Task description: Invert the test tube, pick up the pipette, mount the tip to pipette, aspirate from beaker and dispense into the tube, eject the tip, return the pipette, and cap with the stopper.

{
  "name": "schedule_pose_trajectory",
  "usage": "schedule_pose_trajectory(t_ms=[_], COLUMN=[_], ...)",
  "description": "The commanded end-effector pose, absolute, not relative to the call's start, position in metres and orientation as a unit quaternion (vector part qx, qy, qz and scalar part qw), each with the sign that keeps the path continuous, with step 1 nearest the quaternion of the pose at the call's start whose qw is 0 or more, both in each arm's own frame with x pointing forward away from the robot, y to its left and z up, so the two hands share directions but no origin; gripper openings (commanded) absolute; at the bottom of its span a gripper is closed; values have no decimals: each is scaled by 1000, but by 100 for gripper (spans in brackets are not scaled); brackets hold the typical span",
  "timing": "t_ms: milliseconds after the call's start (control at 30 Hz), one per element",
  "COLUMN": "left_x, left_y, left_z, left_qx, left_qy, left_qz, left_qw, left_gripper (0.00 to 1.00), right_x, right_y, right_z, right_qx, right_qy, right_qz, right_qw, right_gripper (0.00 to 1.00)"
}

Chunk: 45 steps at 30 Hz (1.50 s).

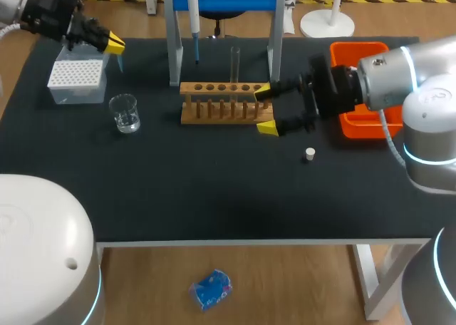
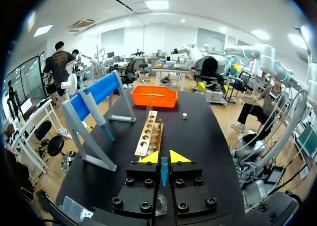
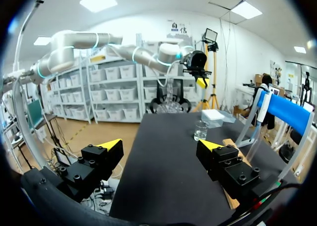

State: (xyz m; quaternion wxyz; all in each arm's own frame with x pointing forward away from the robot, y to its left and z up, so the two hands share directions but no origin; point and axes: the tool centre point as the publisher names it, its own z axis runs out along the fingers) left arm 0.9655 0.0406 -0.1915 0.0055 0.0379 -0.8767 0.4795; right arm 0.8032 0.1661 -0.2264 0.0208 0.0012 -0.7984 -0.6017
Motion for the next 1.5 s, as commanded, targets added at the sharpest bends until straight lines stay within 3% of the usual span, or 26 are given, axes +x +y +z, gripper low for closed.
schedule_pose_trajectory(t_ms=[33, 233, 533, 1100, 1500], left_x=[960, 943, 919, 914, 879], left_y=[21, -14, -59, -64, -110], left_z=[-199, -196, -190, -190, -200], left_qx=[27, 4, -35, -39, -32], left_qy=[-863, -863, -858, -854, -846], left_qz=[504, 506, 510, 516, 527], left_qw=[12, 19, 46, 48, 75], left_gripper=[0, 0, 0, 0, 0], right_x=[807, 809, 822, 825, 827], right_y=[162, 161, 167, 170, 175], right_z=[-249, -257, -271, -269, -276], right_qx=[32, 61, 44, 44, 43], right_qy=[-780, -764, -713, -701, -715], right_qz=[-625, -642, -699, -709, -696], right_qw=[22, 4, 48, 60, 51], right_gripper=[100, 100, 100, 100, 100])
